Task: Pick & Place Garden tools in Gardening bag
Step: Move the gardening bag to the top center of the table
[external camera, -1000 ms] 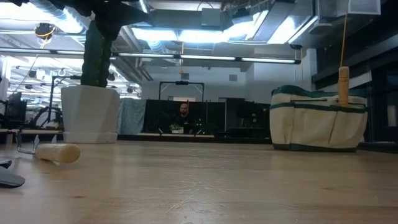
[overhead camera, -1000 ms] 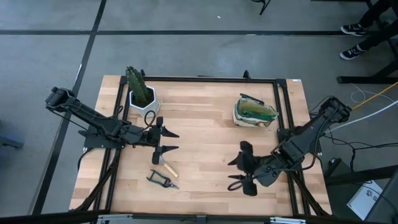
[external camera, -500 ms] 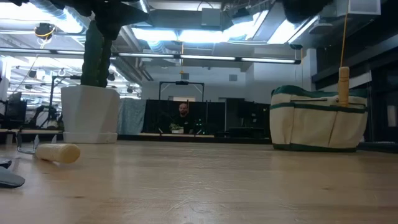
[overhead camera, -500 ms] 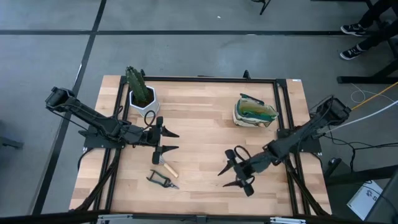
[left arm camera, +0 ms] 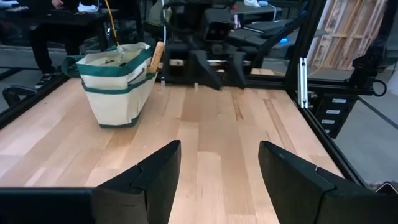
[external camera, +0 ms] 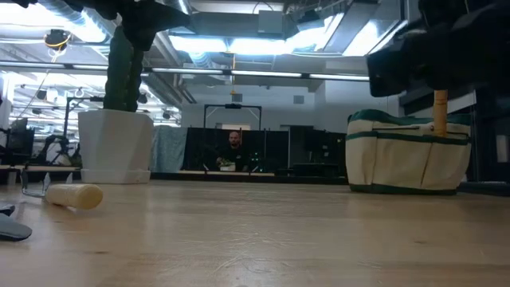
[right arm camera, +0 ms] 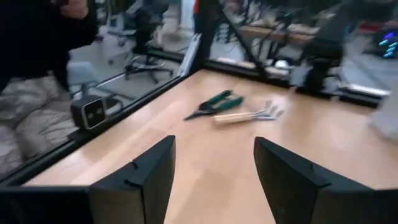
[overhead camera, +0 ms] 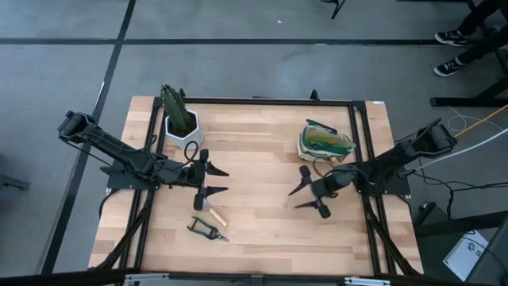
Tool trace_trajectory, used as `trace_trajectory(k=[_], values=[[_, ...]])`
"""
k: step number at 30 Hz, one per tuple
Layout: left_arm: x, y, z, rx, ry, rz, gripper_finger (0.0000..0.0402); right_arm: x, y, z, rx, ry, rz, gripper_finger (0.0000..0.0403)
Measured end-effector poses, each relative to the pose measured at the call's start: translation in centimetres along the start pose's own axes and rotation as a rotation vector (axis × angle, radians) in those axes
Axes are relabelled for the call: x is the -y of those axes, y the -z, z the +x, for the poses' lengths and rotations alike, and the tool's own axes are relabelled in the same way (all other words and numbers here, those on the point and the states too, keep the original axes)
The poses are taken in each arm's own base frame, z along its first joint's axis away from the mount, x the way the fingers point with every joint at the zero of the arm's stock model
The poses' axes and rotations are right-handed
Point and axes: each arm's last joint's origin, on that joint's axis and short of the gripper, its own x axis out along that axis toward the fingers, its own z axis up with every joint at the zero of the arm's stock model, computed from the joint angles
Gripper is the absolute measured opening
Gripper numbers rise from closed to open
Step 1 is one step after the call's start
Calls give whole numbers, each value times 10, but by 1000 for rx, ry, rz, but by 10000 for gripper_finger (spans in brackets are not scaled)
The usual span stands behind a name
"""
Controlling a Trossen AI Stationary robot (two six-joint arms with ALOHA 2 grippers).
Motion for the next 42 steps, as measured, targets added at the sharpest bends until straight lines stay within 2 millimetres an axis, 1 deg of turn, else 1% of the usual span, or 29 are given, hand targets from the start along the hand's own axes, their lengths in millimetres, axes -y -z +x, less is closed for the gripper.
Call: trace_trajectory(k=[5, 10, 13, 17, 22, 28, 34, 37, 42], values=[[0, -1, 0, 8, 2, -3, 212, 5, 4, -30, 55, 56, -44, 219], [1, -4, 0, 41, 7, -14, 212, 5, 9, -54, 113, 92, -81, 219], [-1, -7, 1, 55, 12, -22, 212, 6, 6, -59, 117, 105, -107, 219], [-1, -16, 8, 30, 49, -18, 212, 8, 5, -64, 103, 127, -121, 219], [5, -26, 28, -37, 52, 78, 212, 10, 3, -71, 100, 145, -125, 219], [7, -34, 56, -144, 13, 168, 212, 8, 2, -78, 98, 93, -152, 219], [-1, -40, 77, -237, -42, 192, 212, 8, 4, -84, 71, 100, -200, 219], [-6, -46, 85, -242, -61, 217, 212, 10, 4, -86, 64, 116, -196, 219], [-15, -60, 98, -272, -45, 238, 212, 12, 7, -89, 38, 140, -159, 219]])
